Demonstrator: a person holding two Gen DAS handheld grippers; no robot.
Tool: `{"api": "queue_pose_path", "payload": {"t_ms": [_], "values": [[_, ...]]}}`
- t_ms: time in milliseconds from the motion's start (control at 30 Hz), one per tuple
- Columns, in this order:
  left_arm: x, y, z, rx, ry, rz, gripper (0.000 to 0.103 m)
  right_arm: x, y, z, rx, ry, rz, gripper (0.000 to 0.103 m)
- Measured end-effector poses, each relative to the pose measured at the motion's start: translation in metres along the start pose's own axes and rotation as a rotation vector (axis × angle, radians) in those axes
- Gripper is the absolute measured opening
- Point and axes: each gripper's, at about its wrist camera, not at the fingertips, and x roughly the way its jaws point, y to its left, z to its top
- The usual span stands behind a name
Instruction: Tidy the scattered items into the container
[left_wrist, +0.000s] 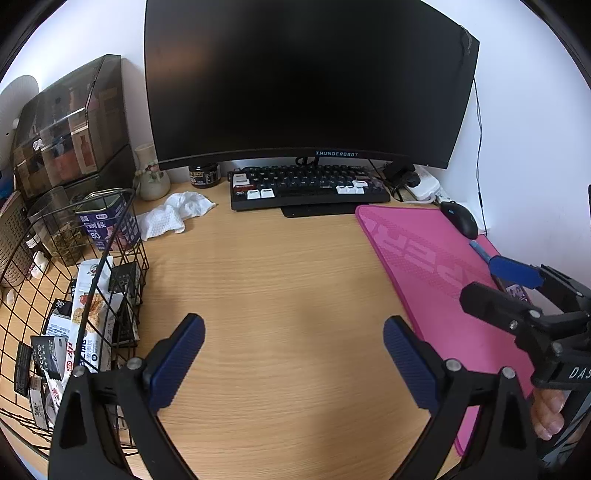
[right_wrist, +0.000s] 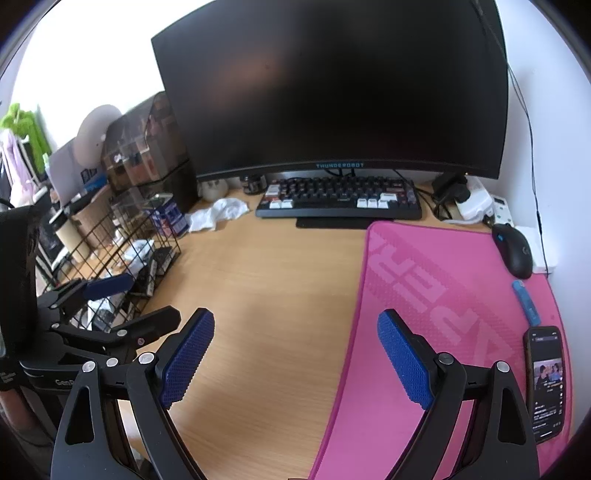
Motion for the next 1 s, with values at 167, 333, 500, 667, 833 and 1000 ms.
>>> {"api": "queue_pose_path", "payload": {"t_ms": [167,333,500,667,833,1000], "values": [[0.0000,0.0004,0.0000,0.001,0.002,0.001,0.097,-0.0001,0.0000,-0.0002,-0.005,0.003,0.003,0.091],[-0.0001,0.0009,0.0001,0.002,0.002,0.002,0.097,-0.0002,-0.0002,-0.0002,-0.003,0.005,0.001,0.091],[0.0006,0.0012,0.0004,-0.001,0.005,0.002,0.097,0.0001,-0.0001,0.0000,-0.002,0.008,0.001,0.091],[0.0000,0.0009,0.0002,0.000,0.004,0.003,0.097,-0.0005,0.0001,0.0003,-0.004,0.005,0.002,0.091],[0.0004,0.0013,0.0003,-0.005,0.005,0.008,0.097,0.0011,0.0002,-0.0002,-0.003,0.010,0.002,0.091],[-0.0002,0.0031,0.0010,-0.011,0.003,0.011,0.097,0.0020,0.0005,-0.0007,-0.004,0.011,0.002,0.091]]}}
